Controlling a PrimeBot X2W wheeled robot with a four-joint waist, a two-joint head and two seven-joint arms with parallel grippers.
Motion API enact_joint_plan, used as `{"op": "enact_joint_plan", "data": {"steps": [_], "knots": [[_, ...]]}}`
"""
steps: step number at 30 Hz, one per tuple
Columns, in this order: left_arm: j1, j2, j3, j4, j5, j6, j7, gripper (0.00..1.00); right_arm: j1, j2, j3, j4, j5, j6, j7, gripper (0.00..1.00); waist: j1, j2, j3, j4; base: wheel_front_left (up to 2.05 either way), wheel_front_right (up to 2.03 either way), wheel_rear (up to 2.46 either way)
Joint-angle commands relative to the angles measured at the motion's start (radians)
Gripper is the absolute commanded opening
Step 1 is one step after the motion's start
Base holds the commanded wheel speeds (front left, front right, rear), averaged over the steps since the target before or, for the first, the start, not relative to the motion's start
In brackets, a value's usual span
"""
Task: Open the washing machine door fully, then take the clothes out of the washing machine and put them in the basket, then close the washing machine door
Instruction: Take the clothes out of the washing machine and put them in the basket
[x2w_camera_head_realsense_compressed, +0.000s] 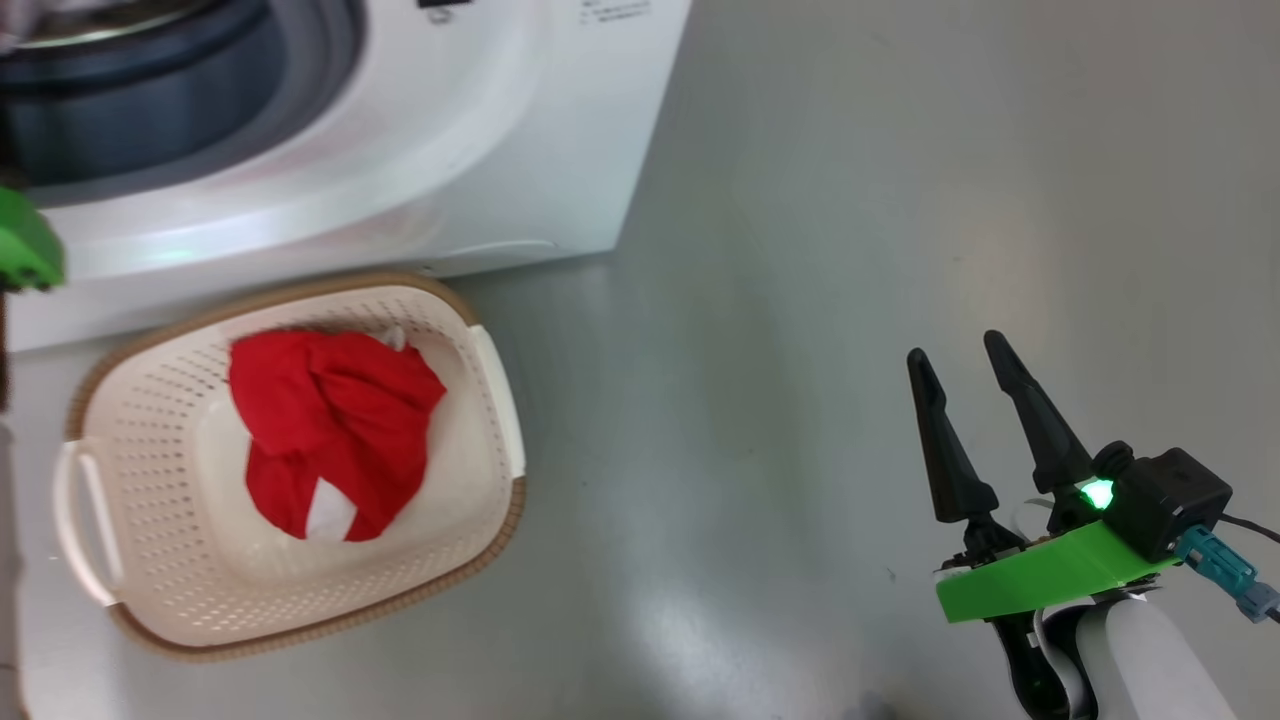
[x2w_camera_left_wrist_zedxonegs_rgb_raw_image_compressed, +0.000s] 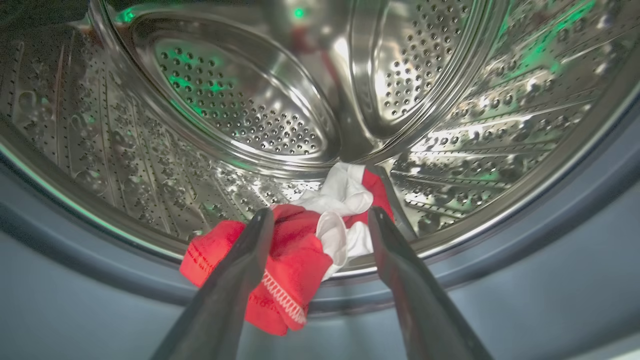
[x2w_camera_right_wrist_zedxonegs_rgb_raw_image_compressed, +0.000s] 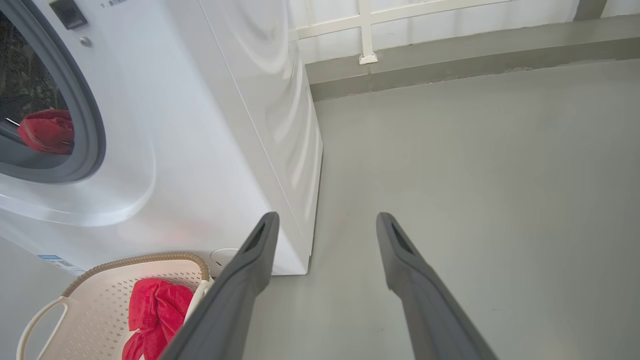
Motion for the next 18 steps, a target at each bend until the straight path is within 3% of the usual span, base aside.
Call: {"op": "enact_joint_plan", "data": {"steps": [1,11,18], "knots": [[-0.018,0.067,0.016,-0.001,0.018,0.013,-0.005,1.0,-0.003,-0.001,0.029,-0.026,0.005,0.007,-0.006,1.0,0.0,0.0,0.038,-0.035,0.0,0.0,0.0],[-0.159,0.155,-0.035,0.175,0.084,0.09,-0.005,1.0,-0.017,-0.001,0.05,-0.042,0.01,0.007,-0.006,1.0,0.0,0.0,0.077,-0.064,0.0,0.0,0.0],[-0.204,0.192,-0.066,0.296,0.1,0.1,-0.005,1.0,-0.021,-0.001,0.06,-0.048,0.015,0.007,-0.006,1.0,0.0,0.0,0.084,-0.082,0.0,0.0,0.0]]}}
